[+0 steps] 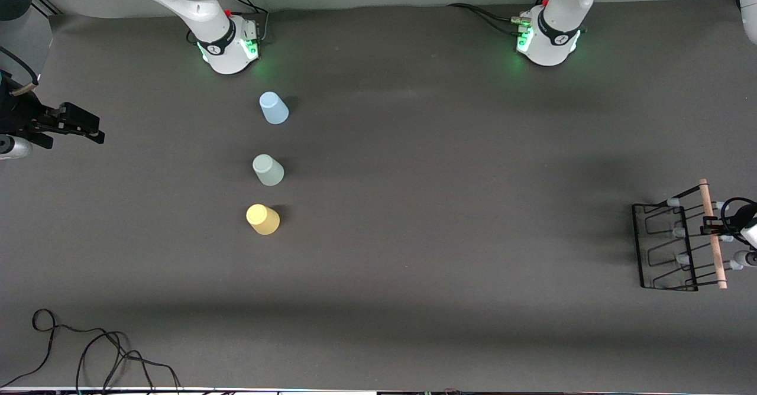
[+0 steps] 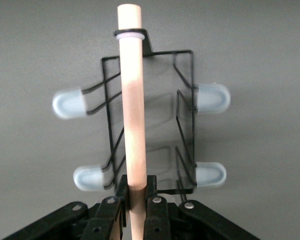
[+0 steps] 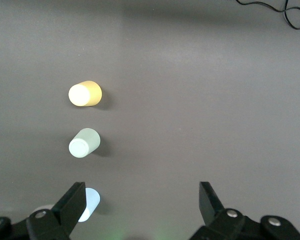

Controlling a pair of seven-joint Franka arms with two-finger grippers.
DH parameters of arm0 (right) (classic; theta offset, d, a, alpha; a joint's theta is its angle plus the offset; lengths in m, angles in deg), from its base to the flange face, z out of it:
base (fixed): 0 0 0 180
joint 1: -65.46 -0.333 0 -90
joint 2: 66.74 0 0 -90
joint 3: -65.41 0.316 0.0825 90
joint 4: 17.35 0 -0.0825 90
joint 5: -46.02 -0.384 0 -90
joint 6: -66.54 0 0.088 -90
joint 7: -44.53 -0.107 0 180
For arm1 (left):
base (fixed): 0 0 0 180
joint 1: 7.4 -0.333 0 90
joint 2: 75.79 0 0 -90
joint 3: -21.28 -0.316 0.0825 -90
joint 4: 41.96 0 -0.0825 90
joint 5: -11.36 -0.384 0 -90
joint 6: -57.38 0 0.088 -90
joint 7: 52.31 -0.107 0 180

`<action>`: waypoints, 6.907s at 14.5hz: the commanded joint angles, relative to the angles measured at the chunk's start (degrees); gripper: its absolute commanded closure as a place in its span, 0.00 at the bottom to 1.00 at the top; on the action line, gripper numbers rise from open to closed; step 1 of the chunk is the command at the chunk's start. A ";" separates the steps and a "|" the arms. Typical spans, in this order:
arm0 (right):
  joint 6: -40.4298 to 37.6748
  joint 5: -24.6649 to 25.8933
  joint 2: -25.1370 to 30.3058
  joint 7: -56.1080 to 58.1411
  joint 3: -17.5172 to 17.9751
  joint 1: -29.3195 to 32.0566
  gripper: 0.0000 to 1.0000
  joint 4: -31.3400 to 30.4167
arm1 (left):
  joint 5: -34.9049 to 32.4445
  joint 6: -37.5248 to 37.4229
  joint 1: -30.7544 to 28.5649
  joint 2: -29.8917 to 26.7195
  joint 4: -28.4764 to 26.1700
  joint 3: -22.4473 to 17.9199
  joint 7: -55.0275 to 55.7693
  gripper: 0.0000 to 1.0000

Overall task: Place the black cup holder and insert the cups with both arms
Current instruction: 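Lift the black wire rack by the dowel with the left gripper, then carry the rack to the table middle and lower it with the left gripper, then release the rack with the left gripper while the right gripper reaches the yellow cup, then grasp the yellow cup with the right gripper and carry it to the rack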

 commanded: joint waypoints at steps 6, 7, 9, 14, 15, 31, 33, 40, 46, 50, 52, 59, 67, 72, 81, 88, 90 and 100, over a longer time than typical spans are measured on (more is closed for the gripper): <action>-0.51 0.27 -0.32 -0.15 -0.37 -0.35 0.00 0.80 | 0.12 -4.83 2.76 -2.04 3.27 0.75 1.24 1.00; -0.59 0.27 -0.32 -0.15 -0.37 -0.35 0.00 0.80 | 0.12 -6.32 3.46 -2.48 3.62 0.84 3.68 1.00; -0.60 0.27 -0.32 -0.15 -0.37 -0.35 0.00 0.80 | 0.12 -8.43 6.27 -2.57 4.76 0.84 8.69 1.00; -0.60 0.27 -0.23 -0.15 -0.37 -0.35 0.00 0.80 | 0.30 -15.89 14.35 -5.02 4.85 0.93 18.12 1.00; -0.60 0.27 -0.23 -0.15 -0.45 -0.35 0.00 0.80 | 2.21 -17.66 15.59 -6.08 4.77 1.01 18.73 1.00; -0.60 0.27 -0.23 -0.06 -0.45 -0.26 0.00 0.80 | 8.38 -11.97 43.36 -7.50 4.76 1.01 57.65 1.00; -0.60 0.27 -0.23 -0.15 -0.45 -0.26 0.00 0.80 | 8.21 -10.13 46.43 -5.30 4.94 1.01 60.48 1.00; -1.21 0.27 -0.14 0.02 -1.24 -0.26 0.00 0.89 | 8.56 -5.03 51.46 -0.38 6.96 2.94 62.42 1.00; -1.65 0.36 0.12 0.73 -2.48 -0.26 0.00 0.89 | 8.65 -4.40 51.55 0.59 7.23 5.66 64.35 1.00; -1.83 0.27 -0.32 0.11 -2.56 -0.26 0.00 0.98 | 8.47 -4.23 51.55 0.85 7.14 6.46 66.20 1.00; -2.09 0.27 -0.32 0.12 -2.48 -0.52 0.00 0.89 | 8.64 -4.23 51.64 1.30 7.14 6.90 66.46 1.00; -2.44 0.10 0.21 -0.15 -2.48 -0.79 0.00 0.80 | 8.73 -4.31 52.69 0.86 4.24 7.17 67.34 1.00; -0.61 -3.68 -0.41 -13.58 -1.86 -4.12 0.01 -2.18 | 8.03 -2.91 53.92 1.03 3.97 7.16 70.42 0.00; 6.77 -5.00 0.56 -20.45 -1.86 -8.42 0.00 -11.40 | 7.94 -4.05 50.68 -3.17 4.76 6.73 69.19 0.00; 30.77 -7.01 -8.21 -25.46 -1.86 -12.21 0.00 -21.53 | -3.75 -17.83 36.19 -12.59 3.97 6.46 50.42 0.00; 44.64 -10.45 -20.69 -29.94 -1.95 -15.37 0.00 -21.53 | -0.60 -18.20 25.37 -15.14 3.89 6.64 31.68 0.00; 49.22 -10.54 -24.21 -30.30 -1.95 -15.64 0.00 -21.61 | 0.56 -19.68 22.47 -16.89 3.19 6.64 27.02 0.00; 50.65 -12.21 -29.06 -34.60 -1.86 -15.99 0.00 -21.44 | 0.74 -23.03 12.70 -24.98 -3.76 6.46 15.57 0.00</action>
